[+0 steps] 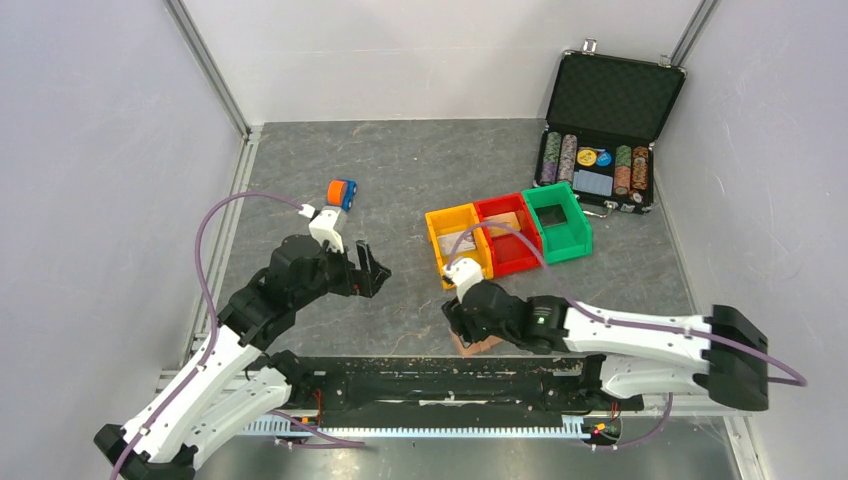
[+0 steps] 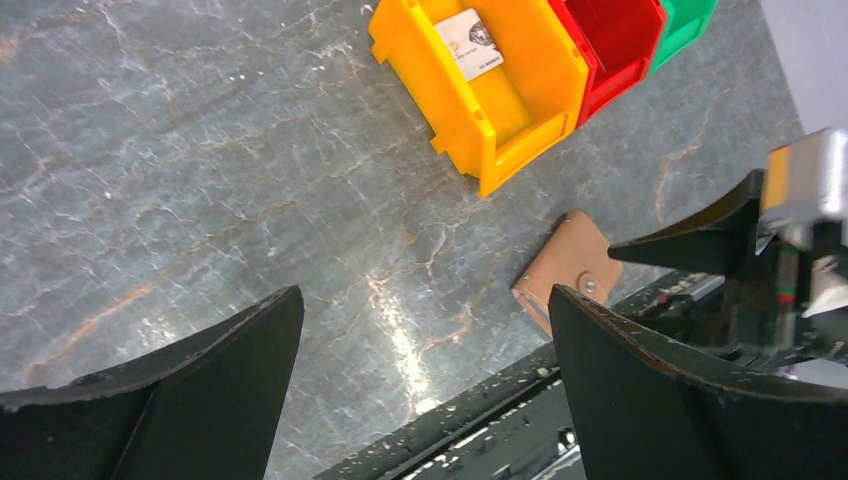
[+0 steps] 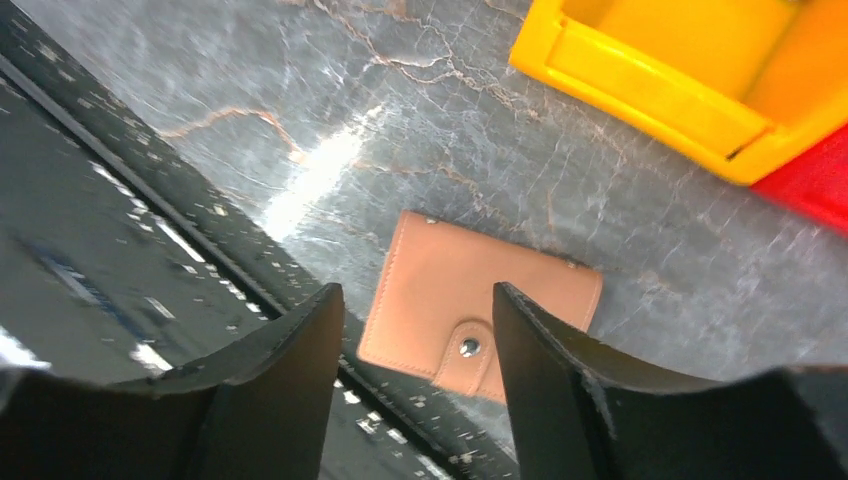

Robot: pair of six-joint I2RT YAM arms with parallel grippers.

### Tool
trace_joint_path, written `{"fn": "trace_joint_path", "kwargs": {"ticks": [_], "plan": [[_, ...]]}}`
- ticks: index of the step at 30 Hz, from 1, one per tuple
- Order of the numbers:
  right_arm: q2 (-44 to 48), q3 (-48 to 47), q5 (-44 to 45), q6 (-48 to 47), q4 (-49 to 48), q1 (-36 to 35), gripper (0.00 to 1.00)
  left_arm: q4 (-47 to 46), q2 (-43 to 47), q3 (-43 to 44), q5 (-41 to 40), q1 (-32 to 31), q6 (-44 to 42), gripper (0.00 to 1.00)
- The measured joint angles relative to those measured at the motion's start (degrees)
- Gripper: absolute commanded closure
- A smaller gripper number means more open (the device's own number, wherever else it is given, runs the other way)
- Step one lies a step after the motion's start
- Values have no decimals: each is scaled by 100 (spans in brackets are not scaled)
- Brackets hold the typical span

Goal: Take the credit cards out of the card holder
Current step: Move the card holder to the center of the board.

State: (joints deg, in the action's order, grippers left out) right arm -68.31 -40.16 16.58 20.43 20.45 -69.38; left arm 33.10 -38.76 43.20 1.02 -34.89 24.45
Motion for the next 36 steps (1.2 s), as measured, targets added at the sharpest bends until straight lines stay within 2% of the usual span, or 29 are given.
{"fn": "trace_joint_path", "kwargs": {"ticks": [4, 7, 19, 27, 34, 36], "plan": [[820, 378, 59, 671, 26, 0, 57, 83, 7, 0, 103, -2, 302, 2], [1237, 789, 184, 1213, 199, 2, 60, 162, -35, 0, 221, -2, 485, 2], [1263, 966, 308, 2944, 844, -24, 66, 59, -223, -208, 496, -11, 815, 0], [256, 796, 533, 3589, 776, -166, 66, -166, -247, -494, 570, -11, 809, 0], [-901, -24, 841, 3722, 925, -256, 64, -260, -151, -715, 874, -11, 813, 0], [-1241, -286, 940, 3703, 1012, -267, 66, -319, -76, -715, 881, -11, 813, 0]]}}
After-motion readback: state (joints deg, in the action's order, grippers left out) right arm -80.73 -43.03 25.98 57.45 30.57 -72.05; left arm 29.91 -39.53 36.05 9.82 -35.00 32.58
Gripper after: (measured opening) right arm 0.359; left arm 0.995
